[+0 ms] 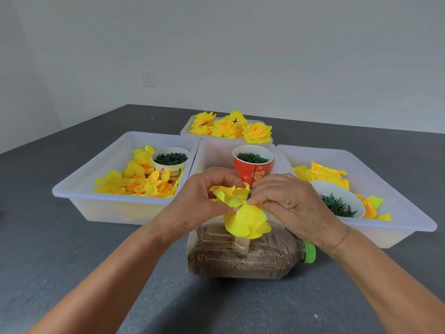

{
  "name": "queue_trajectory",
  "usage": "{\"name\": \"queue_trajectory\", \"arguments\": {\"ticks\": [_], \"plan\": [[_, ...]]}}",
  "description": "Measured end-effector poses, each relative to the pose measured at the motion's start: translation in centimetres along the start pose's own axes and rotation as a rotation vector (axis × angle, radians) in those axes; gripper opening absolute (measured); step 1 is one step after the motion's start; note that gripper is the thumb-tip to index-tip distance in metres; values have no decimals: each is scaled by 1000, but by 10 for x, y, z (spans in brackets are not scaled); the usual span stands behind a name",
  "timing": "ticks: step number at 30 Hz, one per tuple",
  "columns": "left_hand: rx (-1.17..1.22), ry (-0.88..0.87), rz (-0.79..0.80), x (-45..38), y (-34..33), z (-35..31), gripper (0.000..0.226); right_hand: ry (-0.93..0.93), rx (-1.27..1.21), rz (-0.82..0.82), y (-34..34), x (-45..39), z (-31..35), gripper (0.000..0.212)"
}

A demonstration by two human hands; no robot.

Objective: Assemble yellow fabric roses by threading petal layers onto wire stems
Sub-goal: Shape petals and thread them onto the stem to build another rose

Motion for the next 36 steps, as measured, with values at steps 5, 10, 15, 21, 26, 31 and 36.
{"name": "queue_trajectory", "arguments": {"ticks": [5,10,15,21,26,31,36], "plan": [[-117,-56,13,2,-2,-12,34,-129,-251,41,-5,-1,-13,13],[-154,-73,7,3,-2,-16,35,-223,-406,56,-8,1,-20,22],[-246,-98,12,5,-3,-19,31,-277,-409,13,-8,6,-24,28],[-235,-80,8,4,-5,-21,21,-78,-168,3,3,0,0,12],[-232,-27,28,1,-7,-16,24,-108,-126,17,6,6,3,29],[-263,-5,60,1,-8,-15,19,-74,-74,8,5,7,10,21],[-297,3,59,1,-7,-17,21,-141,-204,7,4,8,-1,10]]}}
Point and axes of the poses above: each hand's wrist, its own x-axis away from the middle knuckle, its own y-axis out of the back of the hand, z = x × y, the point moved 9 cm from there along -x, towards the middle knuckle, and after that the axes turned 8 degrees about z, right-handed, at the moved point
